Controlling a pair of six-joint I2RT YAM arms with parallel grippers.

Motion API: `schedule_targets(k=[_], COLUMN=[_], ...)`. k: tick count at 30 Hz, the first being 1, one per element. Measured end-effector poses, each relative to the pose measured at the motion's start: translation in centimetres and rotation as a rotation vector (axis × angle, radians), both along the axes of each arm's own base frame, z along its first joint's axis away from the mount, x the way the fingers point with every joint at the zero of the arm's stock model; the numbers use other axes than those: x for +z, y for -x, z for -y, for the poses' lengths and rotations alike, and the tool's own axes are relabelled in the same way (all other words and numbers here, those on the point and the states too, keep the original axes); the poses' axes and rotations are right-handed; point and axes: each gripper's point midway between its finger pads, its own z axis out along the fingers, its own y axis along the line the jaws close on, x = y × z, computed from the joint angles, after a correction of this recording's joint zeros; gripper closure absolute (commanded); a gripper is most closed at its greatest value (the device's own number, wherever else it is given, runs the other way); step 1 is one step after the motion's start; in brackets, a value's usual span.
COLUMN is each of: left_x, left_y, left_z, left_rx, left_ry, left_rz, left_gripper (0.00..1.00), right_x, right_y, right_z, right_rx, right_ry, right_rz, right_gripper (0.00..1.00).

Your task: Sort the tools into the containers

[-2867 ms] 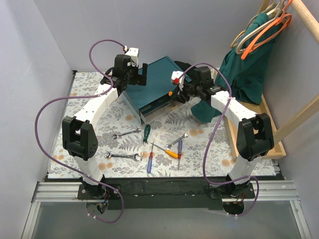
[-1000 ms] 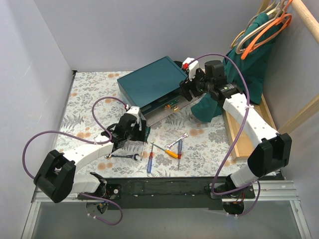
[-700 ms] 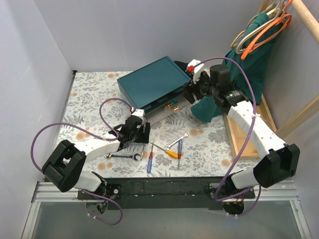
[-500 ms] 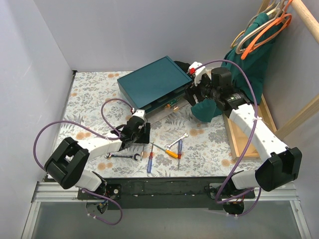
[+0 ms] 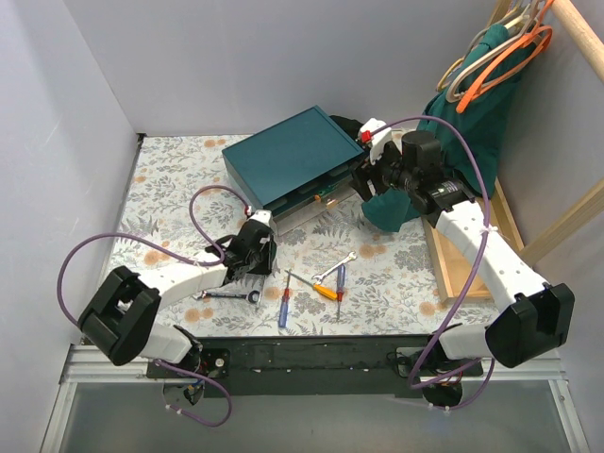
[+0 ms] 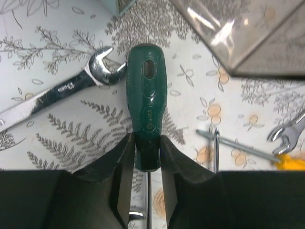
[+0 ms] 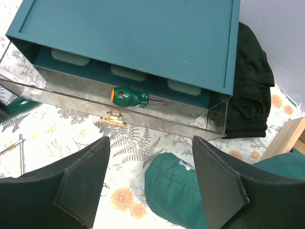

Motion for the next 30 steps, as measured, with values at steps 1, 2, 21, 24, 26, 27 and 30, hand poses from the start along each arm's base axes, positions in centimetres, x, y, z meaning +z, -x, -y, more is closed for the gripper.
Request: schedule_targets(k=[1, 2, 21, 24, 26, 27, 30], left_x=[0.0, 0.1, 18.6, 21.6, 23.6, 24.7, 27.6], left_y=[0.4, 0.7, 5.1, 5.6, 4.8, 3.9, 0.1], left_z=[-0.2, -0.3, 1.0, 0.3, 0.6, 1.2, 3.6], left_rx=[-0.012, -0.023, -0.535, -0.580, -0.598, -0.603, -0.600], left_ry=[-0.007, -0.008, 0.145, 0.124, 0.109, 0.106, 0.094], left_rz=[-0.009, -0.016, 0.425, 0.540, 0.611, 0.647, 0.741], left_gripper=[1.00, 1.00, 1.00, 1.00, 1.00, 1.00, 1.00], right_x=[0.1, 0.1, -0.6, -1.0, -1.2, -1.2, -1.2], right_y=[-0.1, -0.1, -3.1, -3.9, -4.2, -4.3, -4.5], right_z=[0.0, -0.1, -2.2, -2.6, -2.7, -2.6, -2.4], right_rx=[0.000, 0.000, 0.042, 0.042, 0.038, 0.033, 0.013], right_ry=[-0.002, -0.004, -0.013, -0.008, -0.005, -0.003, 0.001], right_rz=[0.004, 0.006, -0.026, -0.038, -0.041, -0.041, -0.039], right_gripper=[0.23, 0.23, 0.26, 0.26, 0.26, 0.26, 0.26])
